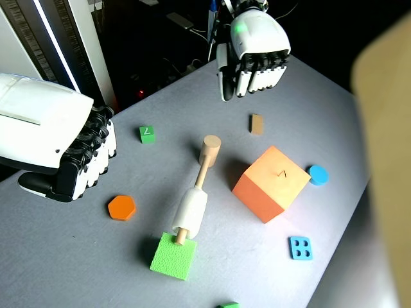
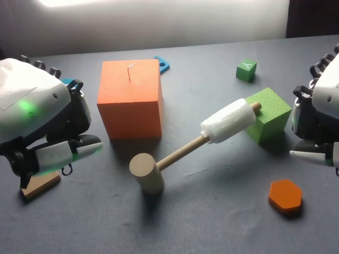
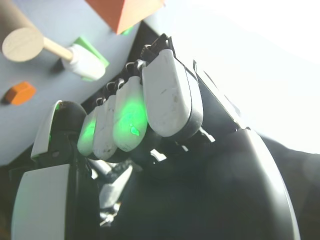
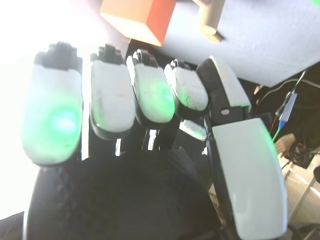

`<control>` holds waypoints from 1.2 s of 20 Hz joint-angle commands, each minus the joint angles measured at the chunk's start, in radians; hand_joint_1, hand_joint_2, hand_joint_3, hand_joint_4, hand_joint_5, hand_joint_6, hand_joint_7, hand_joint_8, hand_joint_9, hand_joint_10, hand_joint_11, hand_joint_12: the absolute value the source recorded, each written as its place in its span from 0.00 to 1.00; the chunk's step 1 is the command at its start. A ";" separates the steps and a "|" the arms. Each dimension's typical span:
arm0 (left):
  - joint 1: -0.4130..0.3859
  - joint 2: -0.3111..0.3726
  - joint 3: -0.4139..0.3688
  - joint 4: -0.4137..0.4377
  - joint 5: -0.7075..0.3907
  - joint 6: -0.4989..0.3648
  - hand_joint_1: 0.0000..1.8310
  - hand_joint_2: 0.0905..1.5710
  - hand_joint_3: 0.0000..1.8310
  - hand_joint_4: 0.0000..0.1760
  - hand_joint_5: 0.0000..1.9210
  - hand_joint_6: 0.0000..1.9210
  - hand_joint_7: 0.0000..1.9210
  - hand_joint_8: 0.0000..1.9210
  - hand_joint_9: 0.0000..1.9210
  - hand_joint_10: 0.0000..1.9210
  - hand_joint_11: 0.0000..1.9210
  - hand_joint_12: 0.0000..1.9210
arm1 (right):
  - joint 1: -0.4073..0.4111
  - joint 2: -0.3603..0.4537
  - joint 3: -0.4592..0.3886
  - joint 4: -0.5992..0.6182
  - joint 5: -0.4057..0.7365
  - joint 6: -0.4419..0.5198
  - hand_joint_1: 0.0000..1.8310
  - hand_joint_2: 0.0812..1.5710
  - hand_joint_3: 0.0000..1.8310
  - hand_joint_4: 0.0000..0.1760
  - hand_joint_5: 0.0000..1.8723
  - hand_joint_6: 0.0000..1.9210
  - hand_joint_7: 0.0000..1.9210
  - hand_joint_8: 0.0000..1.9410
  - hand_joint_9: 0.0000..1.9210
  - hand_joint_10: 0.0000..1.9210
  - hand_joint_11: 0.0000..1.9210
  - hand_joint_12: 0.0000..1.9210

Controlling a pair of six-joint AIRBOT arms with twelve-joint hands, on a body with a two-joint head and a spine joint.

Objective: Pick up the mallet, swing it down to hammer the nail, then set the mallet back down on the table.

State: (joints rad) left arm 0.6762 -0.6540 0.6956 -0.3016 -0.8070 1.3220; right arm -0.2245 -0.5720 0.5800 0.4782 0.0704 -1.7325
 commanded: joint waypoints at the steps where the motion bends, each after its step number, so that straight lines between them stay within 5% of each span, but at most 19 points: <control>1: -0.010 0.006 0.003 0.016 -0.118 0.002 0.00 0.70 0.10 0.00 0.00 0.01 0.00 0.01 0.00 0.00 0.00 0.00 | 0.003 0.000 0.001 -0.004 0.101 -0.006 0.05 0.73 0.06 0.00 0.03 0.03 0.03 0.03 0.03 0.03 0.00 0.11; 8: -0.005 0.004 0.010 0.010 -0.112 -0.001 0.00 0.73 0.01 0.00 0.01 0.01 0.00 0.00 0.00 0.00 0.00 0.00 | 0.015 -0.014 0.003 -0.004 0.100 -0.007 0.06 0.76 0.00 0.00 0.01 0.00 0.02 0.00 0.02 0.00 0.00 0.07; 12: 0.003 0.004 0.037 0.059 -0.117 -0.070 0.00 0.74 0.01 0.00 0.00 0.00 0.00 0.00 0.00 0.00 0.00 0.00 | 0.011 -0.024 0.013 -0.004 0.110 -0.037 0.67 0.61 0.00 0.00 0.03 0.00 0.01 0.00 0.00 0.00 0.00 0.15; 14: 0.019 0.003 0.063 0.125 -0.124 -0.146 0.00 0.74 0.01 0.00 0.00 0.00 0.00 0.00 0.00 0.00 0.00 0.00 | 0.021 -0.048 0.044 -0.004 0.086 0.006 0.68 0.61 0.00 0.00 0.03 0.00 0.01 0.00 0.01 0.00 0.00 0.17; 20: 0.075 -0.020 0.162 0.334 -0.115 -0.355 0.00 0.74 0.01 0.00 0.00 0.00 0.00 0.00 0.00 0.00 0.00 0.00 | 0.138 -0.121 0.165 0.033 -0.265 0.041 0.68 0.62 0.00 0.00 0.04 0.00 0.03 0.00 0.03 0.00 0.00 0.20; 24: 0.115 -0.067 0.214 0.392 -0.115 -0.412 0.00 0.75 0.01 0.00 0.00 0.00 0.00 0.00 0.00 0.00 0.00 0.00 | 0.294 -0.178 0.264 -0.241 -0.514 0.469 0.70 0.62 0.00 0.00 0.05 0.00 0.05 0.00 0.05 0.00 0.00 0.24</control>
State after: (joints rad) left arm 0.7948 -0.7254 0.9108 0.1062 -0.8013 0.9127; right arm 0.0654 -0.7612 0.8490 0.2153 -0.4908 -1.2430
